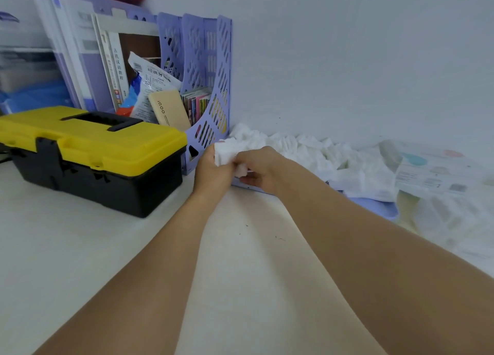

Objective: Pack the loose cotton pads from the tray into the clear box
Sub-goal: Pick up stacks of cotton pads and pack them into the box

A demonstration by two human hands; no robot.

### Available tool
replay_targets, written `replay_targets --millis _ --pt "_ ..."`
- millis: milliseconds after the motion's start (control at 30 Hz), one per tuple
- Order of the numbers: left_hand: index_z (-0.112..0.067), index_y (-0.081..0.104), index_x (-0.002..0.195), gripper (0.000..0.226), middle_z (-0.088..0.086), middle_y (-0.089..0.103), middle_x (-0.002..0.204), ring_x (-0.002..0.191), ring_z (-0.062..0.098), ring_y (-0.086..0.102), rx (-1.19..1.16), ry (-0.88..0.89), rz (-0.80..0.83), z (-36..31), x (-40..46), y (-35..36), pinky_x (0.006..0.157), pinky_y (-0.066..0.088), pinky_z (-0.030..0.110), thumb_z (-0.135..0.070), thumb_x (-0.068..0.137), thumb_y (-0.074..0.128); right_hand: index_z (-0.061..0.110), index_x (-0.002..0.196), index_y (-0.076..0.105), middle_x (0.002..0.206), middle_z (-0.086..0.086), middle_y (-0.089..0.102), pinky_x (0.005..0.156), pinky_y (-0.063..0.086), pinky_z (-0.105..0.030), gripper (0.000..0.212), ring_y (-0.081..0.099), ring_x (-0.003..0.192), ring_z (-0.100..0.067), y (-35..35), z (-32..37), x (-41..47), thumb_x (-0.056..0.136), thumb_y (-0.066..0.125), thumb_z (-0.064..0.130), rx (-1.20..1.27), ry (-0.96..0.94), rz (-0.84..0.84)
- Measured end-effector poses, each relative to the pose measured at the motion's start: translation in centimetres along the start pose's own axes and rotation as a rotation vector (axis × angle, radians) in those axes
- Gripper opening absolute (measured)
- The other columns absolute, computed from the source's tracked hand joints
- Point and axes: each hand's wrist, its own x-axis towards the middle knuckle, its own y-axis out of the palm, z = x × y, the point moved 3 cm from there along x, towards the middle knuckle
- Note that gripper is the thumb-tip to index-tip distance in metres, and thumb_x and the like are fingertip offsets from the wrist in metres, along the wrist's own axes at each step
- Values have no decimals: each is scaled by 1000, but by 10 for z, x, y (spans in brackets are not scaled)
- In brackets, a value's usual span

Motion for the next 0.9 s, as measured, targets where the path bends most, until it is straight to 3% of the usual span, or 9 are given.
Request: replay_targets --millis 100,200,333,400,500,600,667,800,900 --pt "-11 58 132 51 6 71 120 107 20 70 -216 -18 82 -25 -18 12 88 59 31 -7 85 77 -2 114 61 107 -20 71 76 60 -31 26 71 94 -28 -42 0 -37 90 69 4 222 -139 5" --pt "3 57 130 44 17 71 120 104 27 72 -401 -90 291 -50 -50 42 89 60 36 -7 89 71 2 118 57 113 -18 71 75 61 -30 28 74 91 -25 -91 -4 -82 93 67 1 325 -308 -8" --pt "8 62 121 41 19 72 117 109 33 70 -414 -147 507 -75 -89 101 97 56 40 -12 88 74 7 120 60 104 -15 75 78 61 -35 33 74 92 -31 -161 -15 -132 90 70 0 96 -464 -146" --pt "5 64 117 35 18 73 115 109 34 69 -384 -191 515 -87 -102 132 98 56 44 -11 87 74 13 118 61 99 -10 76 79 61 -38 36 74 88 -31 -189 -20 -146 87 75 4 -79 -494 -221" --pt "-4 67 107 18 18 73 111 105 34 71 -310 -218 478 -98 -122 175 91 59 47 -9 90 67 25 124 56 110 5 68 77 57 -24 51 69 92 -11 -226 -32 -162 81 82 14 -268 -595 -398" --pt "1 62 106 19 21 71 105 92 28 72 -310 -252 482 -91 -138 198 74 63 41 -9 90 66 34 122 54 117 15 52 74 47 -12 54 56 99 0 -249 -42 -170 78 84 24 -469 -706 -563" --pt "-1 63 102 12 17 72 103 91 25 72 -350 -273 488 -84 -146 203 68 61 34 -8 92 65 34 117 58 113 15 53 72 41 -9 51 55 95 0 -259 -44 -171 75 86 25 -512 -738 -610" --pt "3 66 110 17 19 70 119 110 30 70 -459 -339 489 -76 -144 200 78 61 35 -4 95 62 28 108 59 98 11 53 70 37 -8 46 51 81 -5 -260 -43 -168 73 87 17 -527 -769 -632" --pt "2 66 117 22 17 72 117 111 29 70 -505 -353 548 -75 -144 195 80 60 34 -4 96 60 24 101 68 88 9 58 68 38 -9 31 52 74 -8 -256 -45 -163 76 85 17 -531 -766 -608"
